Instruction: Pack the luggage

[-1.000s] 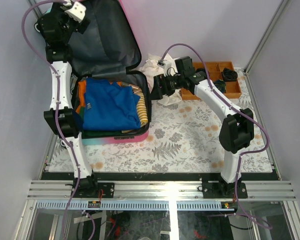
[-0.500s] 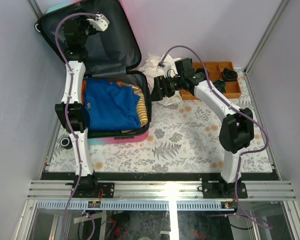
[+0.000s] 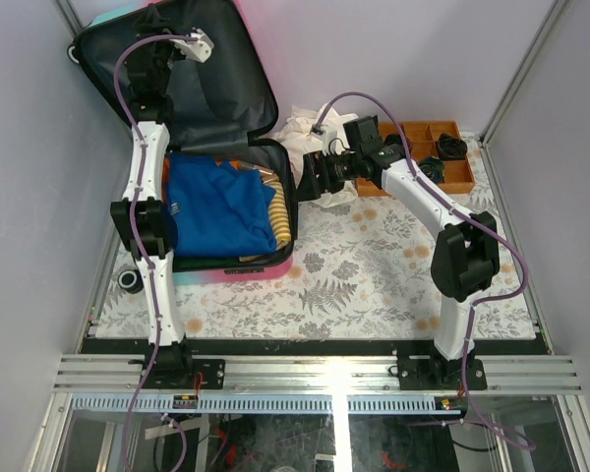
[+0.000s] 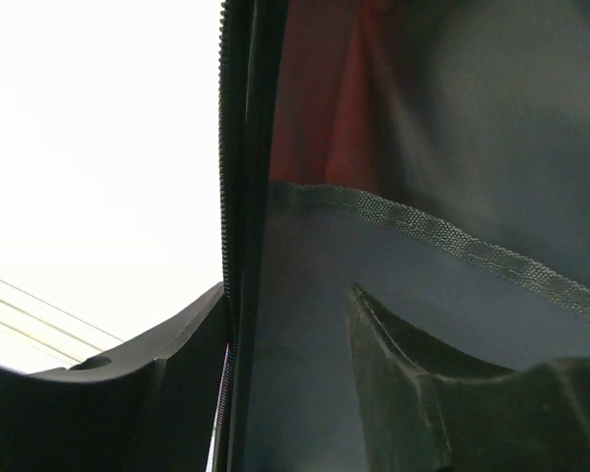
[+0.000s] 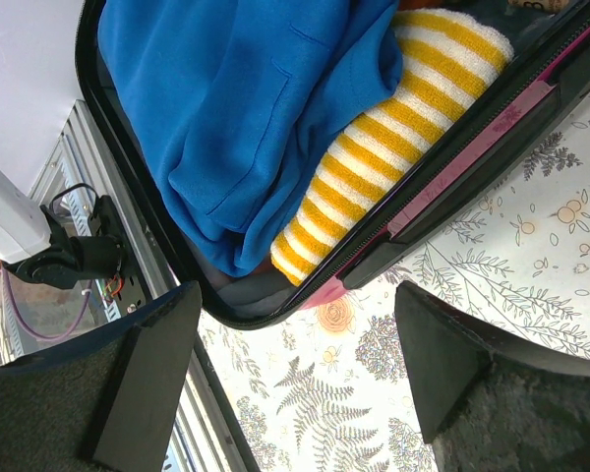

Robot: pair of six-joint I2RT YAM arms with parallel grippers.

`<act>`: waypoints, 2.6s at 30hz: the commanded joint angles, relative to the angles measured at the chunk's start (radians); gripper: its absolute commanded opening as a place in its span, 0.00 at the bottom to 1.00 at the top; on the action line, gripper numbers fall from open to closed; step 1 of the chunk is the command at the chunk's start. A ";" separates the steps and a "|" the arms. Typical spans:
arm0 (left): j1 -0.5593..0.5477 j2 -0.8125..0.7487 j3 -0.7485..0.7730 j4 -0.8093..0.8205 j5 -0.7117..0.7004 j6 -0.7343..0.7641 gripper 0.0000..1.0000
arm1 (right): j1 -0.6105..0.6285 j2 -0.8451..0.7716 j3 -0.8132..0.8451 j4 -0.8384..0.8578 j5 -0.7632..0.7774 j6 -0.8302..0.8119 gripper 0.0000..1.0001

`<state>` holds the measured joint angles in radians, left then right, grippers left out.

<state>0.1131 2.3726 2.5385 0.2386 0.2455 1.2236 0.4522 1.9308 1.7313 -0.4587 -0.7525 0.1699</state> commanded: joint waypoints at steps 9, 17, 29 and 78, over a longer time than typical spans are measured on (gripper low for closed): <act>-0.014 -0.114 -0.064 0.052 0.056 0.023 0.16 | -0.004 -0.042 0.021 0.010 -0.013 -0.007 0.86; -0.028 -0.255 -0.237 0.071 0.039 0.038 0.00 | -0.006 -0.087 0.002 0.012 -0.016 -0.025 0.85; -0.037 -0.461 -0.481 0.096 0.061 0.042 0.00 | -0.008 -0.125 -0.005 -0.009 -0.010 -0.030 0.85; -0.043 -1.756 -1.595 -1.146 0.461 0.358 0.15 | -0.023 -0.351 -0.293 -0.087 0.083 -0.170 0.89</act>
<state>0.0784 0.6746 0.9443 -0.6361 0.5896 1.4460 0.4355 1.6386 1.4654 -0.5499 -0.6880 0.0212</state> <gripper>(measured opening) 0.064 0.881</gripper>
